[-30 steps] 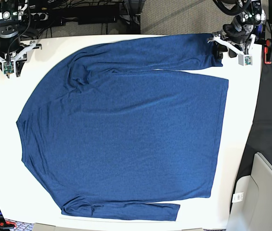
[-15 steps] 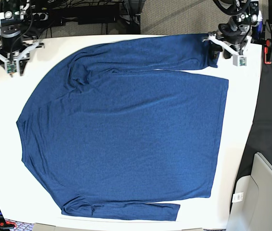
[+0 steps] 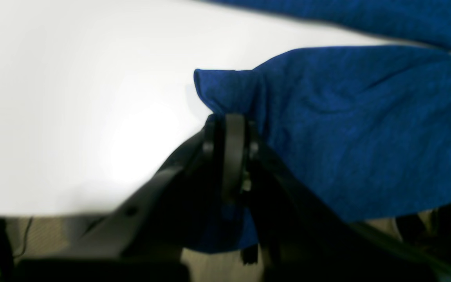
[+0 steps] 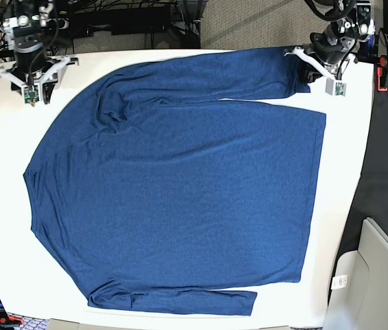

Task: Fold the T-shirt properly
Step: 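Close both grippers on the shirt's shoulder corners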

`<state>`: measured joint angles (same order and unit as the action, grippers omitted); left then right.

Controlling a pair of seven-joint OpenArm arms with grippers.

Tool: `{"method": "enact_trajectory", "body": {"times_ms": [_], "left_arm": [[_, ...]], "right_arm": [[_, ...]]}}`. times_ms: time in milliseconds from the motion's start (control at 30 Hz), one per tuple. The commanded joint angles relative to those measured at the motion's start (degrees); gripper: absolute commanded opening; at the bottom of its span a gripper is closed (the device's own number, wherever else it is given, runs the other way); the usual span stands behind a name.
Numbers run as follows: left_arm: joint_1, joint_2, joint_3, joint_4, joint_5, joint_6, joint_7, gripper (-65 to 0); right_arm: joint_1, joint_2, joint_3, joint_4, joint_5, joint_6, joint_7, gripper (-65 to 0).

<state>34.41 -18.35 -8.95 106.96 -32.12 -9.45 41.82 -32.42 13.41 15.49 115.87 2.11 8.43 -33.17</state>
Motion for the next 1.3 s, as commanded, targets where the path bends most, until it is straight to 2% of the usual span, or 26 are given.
{"method": "enact_trajectory", "body": {"times_ms": [0, 67, 167, 267, 433, 567, 633, 1133, 1200, 1267], "left_arm": [[0.4, -0.5, -0.8, 1.4, 0.3, 0.3, 0.5, -65.0], [0.5, -0.5, -1.3, 2.3, 0.3, 0.3, 0.5, -65.0], [0.6, -0.5, -1.1, 2.5, 0.3, 0.3, 0.5, -65.0], [0.6, -0.4, -1.1, 2.5, 0.3, 0.3, 0.5, -65.0], [0.6, -0.4, -1.0, 2.5, 0.3, 0.3, 0.5, -65.0], [0.4, -0.4, -1.0, 2.5, 0.3, 0.3, 0.5, -65.0], [0.4, -0.4, -0.9, 2.5, 0.3, 0.3, 0.5, -65.0], [0.4, -0.4, -0.9, 2.3, 0.3, 0.3, 0.5, -65.0], [0.4, -0.4, -0.9, 2.3, 0.3, 0.3, 0.5, -65.0], [0.4, -0.4, -0.9, 2.3, 0.3, 0.3, 0.5, -65.0]], "right_arm": [[0.6, -0.1, 0.3, 1.2, 0.3, 1.1, 0.3, -47.0], [2.1, -2.3, 0.7, 1.4, 4.7, 5.8, -1.9, -47.0], [4.1, -3.8, 3.7, 1.3, 15.3, 10.1, -6.9, -47.0], [6.6, -4.5, 7.7, 1.1, 24.3, 10.3, -12.8, -47.0], [7.6, -7.6, 13.4, 0.9, 29.8, 10.3, -17.6, -45.7], [7.1, -7.9, 13.4, 0.7, 30.3, 10.1, -18.0, -33.3], [7.2, -8.1, 13.3, 0.1, 30.4, 10.1, -18.0, -30.1], [14.3, -13.2, 12.3, -11.5, 30.4, 10.1, -18.0, -30.3], [15.1, -13.5, 12.3, -12.8, 30.3, 10.1, -18.0, -31.9], [16.1, -14.6, 12.3, -14.5, 30.2, 10.1, -18.0, -37.2]]}}
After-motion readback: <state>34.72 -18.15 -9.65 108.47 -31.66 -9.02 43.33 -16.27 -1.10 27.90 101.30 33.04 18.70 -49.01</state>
